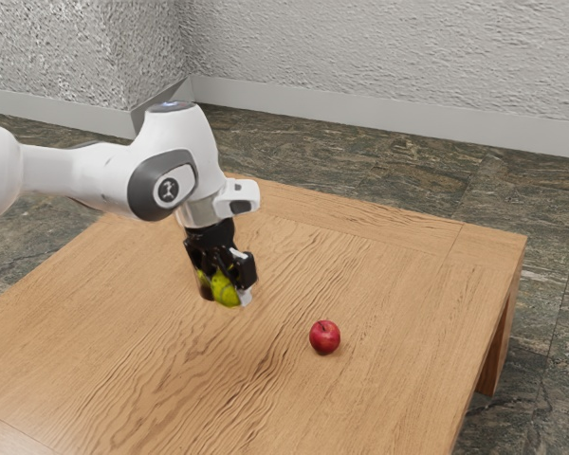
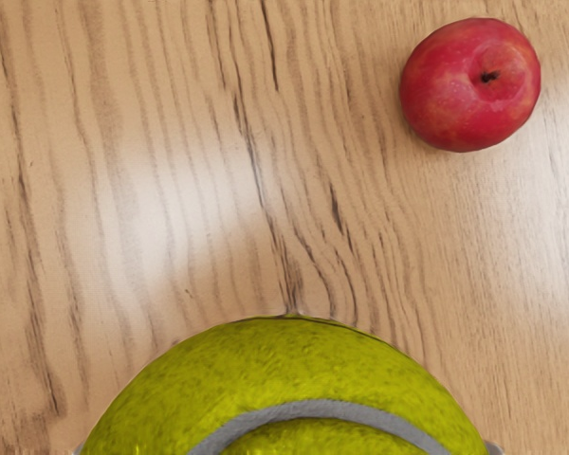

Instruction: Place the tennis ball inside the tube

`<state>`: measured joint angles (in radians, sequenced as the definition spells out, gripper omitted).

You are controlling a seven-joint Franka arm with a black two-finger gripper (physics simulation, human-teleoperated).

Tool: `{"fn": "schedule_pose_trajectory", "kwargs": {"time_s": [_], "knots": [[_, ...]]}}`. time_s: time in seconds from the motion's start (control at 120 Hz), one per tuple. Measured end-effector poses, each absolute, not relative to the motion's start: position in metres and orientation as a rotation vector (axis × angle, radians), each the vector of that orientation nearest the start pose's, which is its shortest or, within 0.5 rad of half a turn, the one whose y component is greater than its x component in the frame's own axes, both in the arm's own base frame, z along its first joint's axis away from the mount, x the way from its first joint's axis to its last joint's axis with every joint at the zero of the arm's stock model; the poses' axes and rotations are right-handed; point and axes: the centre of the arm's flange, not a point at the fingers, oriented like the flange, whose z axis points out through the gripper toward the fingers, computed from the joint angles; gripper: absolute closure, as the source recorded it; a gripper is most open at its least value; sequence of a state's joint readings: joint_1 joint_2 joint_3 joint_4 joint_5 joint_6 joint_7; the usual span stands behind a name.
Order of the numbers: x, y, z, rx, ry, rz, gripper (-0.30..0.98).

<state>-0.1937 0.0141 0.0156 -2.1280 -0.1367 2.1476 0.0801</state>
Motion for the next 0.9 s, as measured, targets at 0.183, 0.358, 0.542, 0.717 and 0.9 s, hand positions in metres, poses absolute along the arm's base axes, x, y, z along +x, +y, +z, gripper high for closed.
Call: {"fn": "schedule_pose_trajectory", "kwargs": {"time_s": [0.183, 0.358, 0.542, 0.717, 0.9], "knots": [[0.552, -0.086, 0.457, -3.245, 0.278, 0.004, 0.28], [0.565, -0.058, 0.502, -3.228, 0.232, 0.019, 0.27], [0.569, -0.005, 0.536, -3.192, 0.122, 0.016, 0.27], [0.592, 0.03, 0.546, -3.154, 0.04, 0.018, 0.27], [0.613, 0.008, 0.547, -3.13, 0.103, 0.034, 0.27]]}}
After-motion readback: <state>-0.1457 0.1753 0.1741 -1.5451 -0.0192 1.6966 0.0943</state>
